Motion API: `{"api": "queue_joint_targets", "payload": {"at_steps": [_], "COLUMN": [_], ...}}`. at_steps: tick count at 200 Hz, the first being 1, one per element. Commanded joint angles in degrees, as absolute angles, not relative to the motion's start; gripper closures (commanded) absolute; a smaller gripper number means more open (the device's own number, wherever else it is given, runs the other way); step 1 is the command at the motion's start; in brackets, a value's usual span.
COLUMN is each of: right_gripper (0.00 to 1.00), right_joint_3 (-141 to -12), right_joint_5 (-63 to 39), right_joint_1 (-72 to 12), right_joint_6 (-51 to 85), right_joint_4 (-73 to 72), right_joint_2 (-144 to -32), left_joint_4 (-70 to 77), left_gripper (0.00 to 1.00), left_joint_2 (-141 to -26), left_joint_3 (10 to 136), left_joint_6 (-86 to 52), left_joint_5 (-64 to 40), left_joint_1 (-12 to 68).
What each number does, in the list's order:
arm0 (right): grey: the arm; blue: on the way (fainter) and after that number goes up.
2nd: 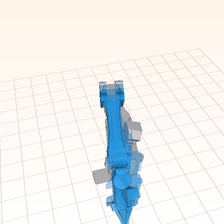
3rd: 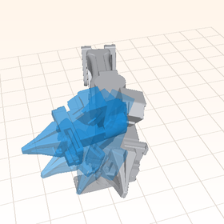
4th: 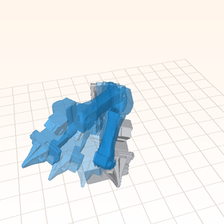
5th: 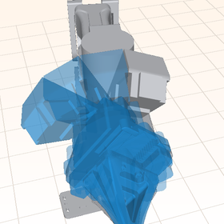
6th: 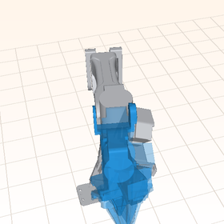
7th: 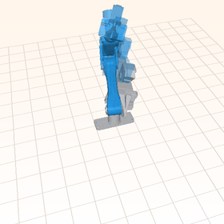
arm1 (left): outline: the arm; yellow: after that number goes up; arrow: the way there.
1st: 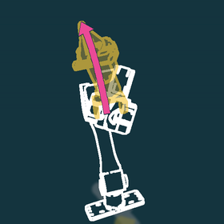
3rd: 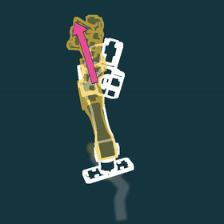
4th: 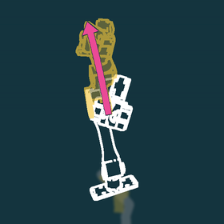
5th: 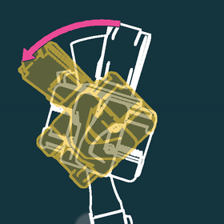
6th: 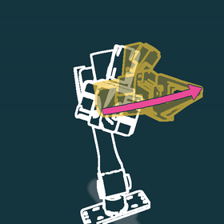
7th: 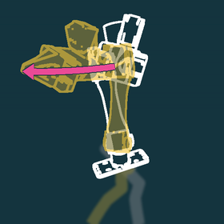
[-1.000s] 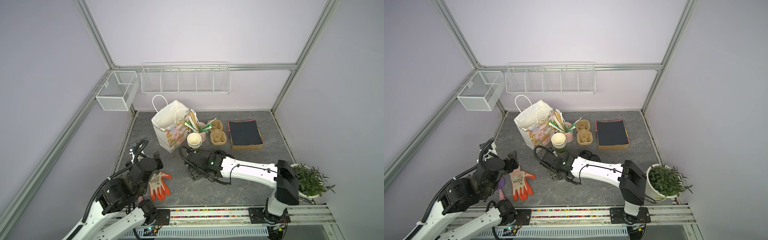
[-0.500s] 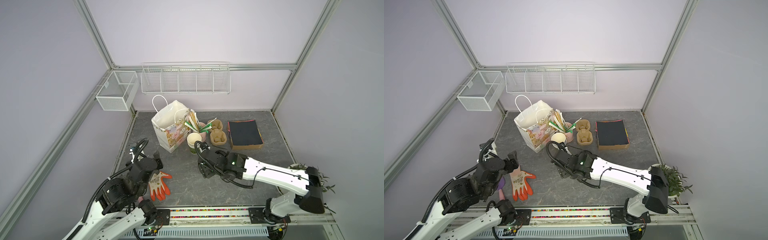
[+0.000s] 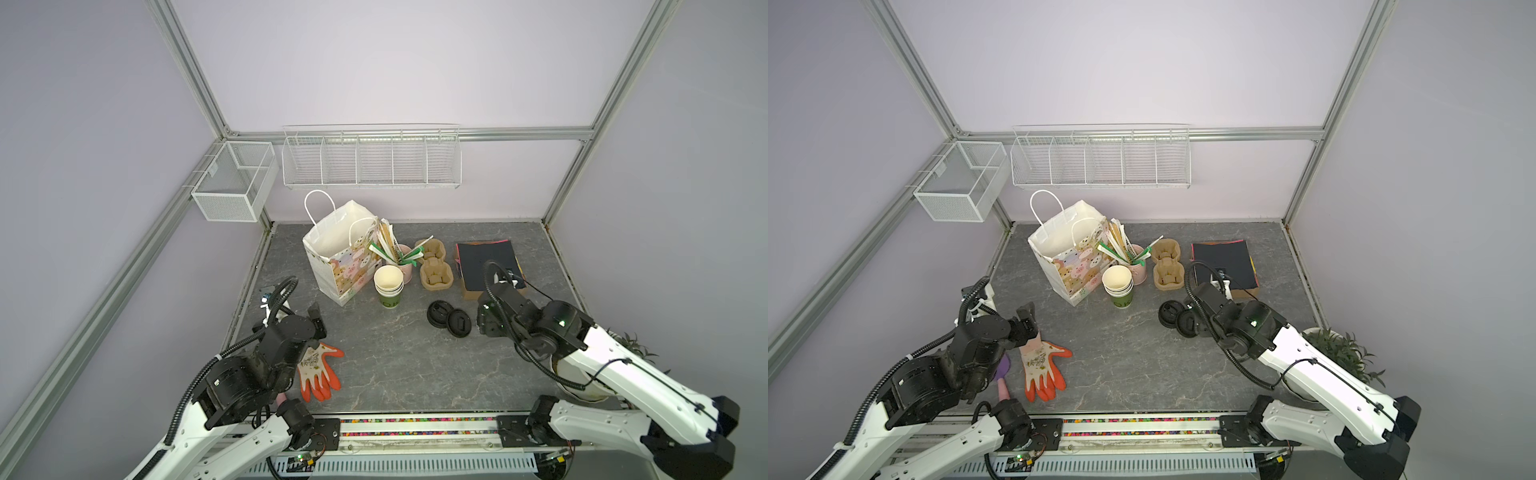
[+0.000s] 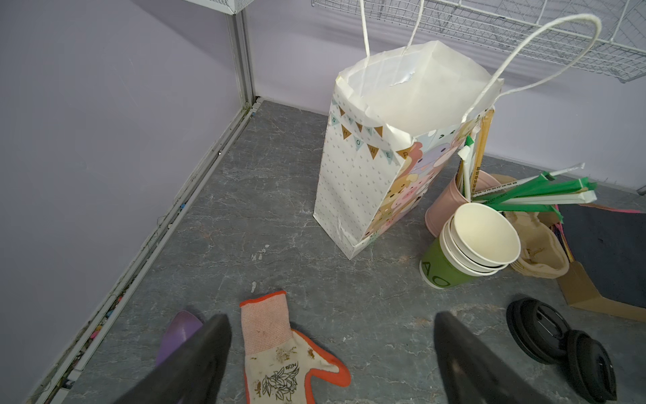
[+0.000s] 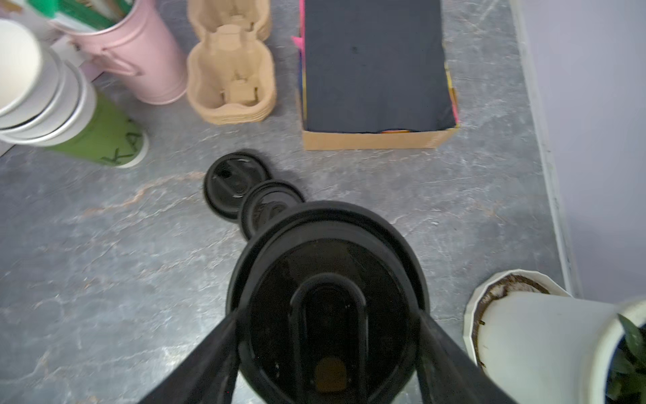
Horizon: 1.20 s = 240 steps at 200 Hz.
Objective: Pack a coffee takeout order
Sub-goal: Place the coffee cup at the middle-right of the table.
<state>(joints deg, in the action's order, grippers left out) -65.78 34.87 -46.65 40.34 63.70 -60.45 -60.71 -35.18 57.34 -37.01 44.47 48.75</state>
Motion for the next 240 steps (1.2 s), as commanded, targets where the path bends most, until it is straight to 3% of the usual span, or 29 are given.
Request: {"api": "queue_joint_targets", "payload": {"at_steps": [1, 106, 240], "right_gripper": [0.25, 0.26, 0.26], "right_joint_3": [-63.62, -62.14, -64.15], "right_joint_5": [35.86, 26.14, 22.59], "right_joint_1": [-40.72, -19.72, -14.26], "right_joint_6": [40.69, 33.33, 32.16], "right_joint_4": [64.93, 47.91, 36.26], "right_joint_2": [-60.15, -71.39, -85.67], "left_joint_4": [-62.15, -62.02, -61.84], "left_gripper": [0.1, 0.1, 0.1], "left_joint_2": [-35.31, -35.33, -36.12], "left_joint_3": [56.79, 56.69, 56.68], "left_joint_6": [-36.21, -35.95, -35.71], "left_joint_5": [44.25, 43.74, 43.73], "left_joint_1": [48.46, 48.5, 48.44]}}
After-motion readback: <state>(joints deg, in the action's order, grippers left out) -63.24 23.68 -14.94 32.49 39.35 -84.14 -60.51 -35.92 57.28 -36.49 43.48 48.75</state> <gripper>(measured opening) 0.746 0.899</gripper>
